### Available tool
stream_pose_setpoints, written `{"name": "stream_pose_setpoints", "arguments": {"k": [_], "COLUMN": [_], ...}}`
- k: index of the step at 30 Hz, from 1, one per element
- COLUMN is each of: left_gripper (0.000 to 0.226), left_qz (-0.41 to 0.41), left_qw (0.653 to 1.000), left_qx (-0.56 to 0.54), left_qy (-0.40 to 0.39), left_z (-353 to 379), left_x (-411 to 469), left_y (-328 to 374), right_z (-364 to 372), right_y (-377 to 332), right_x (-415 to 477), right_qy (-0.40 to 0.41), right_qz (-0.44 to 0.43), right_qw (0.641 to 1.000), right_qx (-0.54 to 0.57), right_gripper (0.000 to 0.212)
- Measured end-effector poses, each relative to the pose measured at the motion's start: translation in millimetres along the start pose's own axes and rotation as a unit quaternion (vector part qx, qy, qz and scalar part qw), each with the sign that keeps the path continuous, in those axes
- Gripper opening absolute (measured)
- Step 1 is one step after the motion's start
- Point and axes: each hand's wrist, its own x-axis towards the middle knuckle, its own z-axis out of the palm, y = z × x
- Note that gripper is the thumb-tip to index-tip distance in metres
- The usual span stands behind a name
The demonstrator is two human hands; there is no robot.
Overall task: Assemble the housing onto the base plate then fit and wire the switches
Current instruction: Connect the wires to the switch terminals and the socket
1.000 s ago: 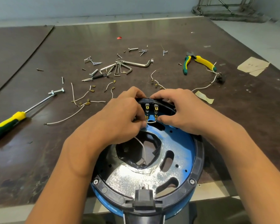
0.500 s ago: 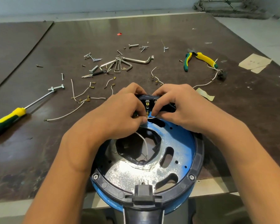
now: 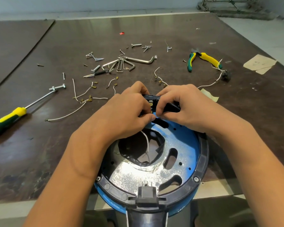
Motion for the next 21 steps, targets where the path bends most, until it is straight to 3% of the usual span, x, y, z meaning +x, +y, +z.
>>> {"name": "stream_pose_setpoints", "arguments": {"k": [6,21], "left_gripper": [0.020,0.019], "left_qz": [0.010,-0.003], "left_qw": [1.000,1.000], "left_qx": [-0.022,0.004], "left_qy": [0.010,-0.008], "left_z": [0.2,2.0], "left_x": [-1.0,-0.1], "left_y": [-1.0,-3.5], "right_z": [2.0,2.3], "right_y": [2.9,2.3], "right_x": [-0.1,3.4], "right_qy": [0.021,0.006], "right_qz": [0.039,0.064], "right_qw": [0.999,0.998], "right_qx": [0.030,-0.004], "right_gripper": [0.056,0.057]}}
